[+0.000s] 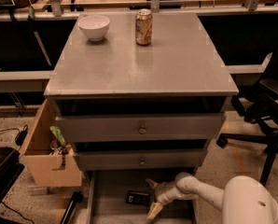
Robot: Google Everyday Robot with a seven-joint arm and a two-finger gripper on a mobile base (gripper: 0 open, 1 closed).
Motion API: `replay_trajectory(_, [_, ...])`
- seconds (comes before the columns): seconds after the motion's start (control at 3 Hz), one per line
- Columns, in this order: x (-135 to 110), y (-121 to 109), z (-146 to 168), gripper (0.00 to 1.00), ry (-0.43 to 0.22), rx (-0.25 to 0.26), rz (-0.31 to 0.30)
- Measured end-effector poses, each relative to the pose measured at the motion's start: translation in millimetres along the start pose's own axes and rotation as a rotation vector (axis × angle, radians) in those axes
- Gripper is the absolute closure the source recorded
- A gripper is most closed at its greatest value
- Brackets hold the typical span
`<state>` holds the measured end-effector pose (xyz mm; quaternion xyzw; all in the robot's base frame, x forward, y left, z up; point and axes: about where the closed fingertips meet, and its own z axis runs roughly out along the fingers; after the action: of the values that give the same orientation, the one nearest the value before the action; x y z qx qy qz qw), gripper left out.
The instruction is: Pick rxbar chocolate from bottom drawer and place on counter
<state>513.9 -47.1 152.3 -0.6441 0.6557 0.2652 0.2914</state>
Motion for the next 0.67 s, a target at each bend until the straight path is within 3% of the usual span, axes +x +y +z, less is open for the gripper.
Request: replay_trajectory(0.67, [21, -7, 34, 0.00, -0.090, 0.001, 0.037])
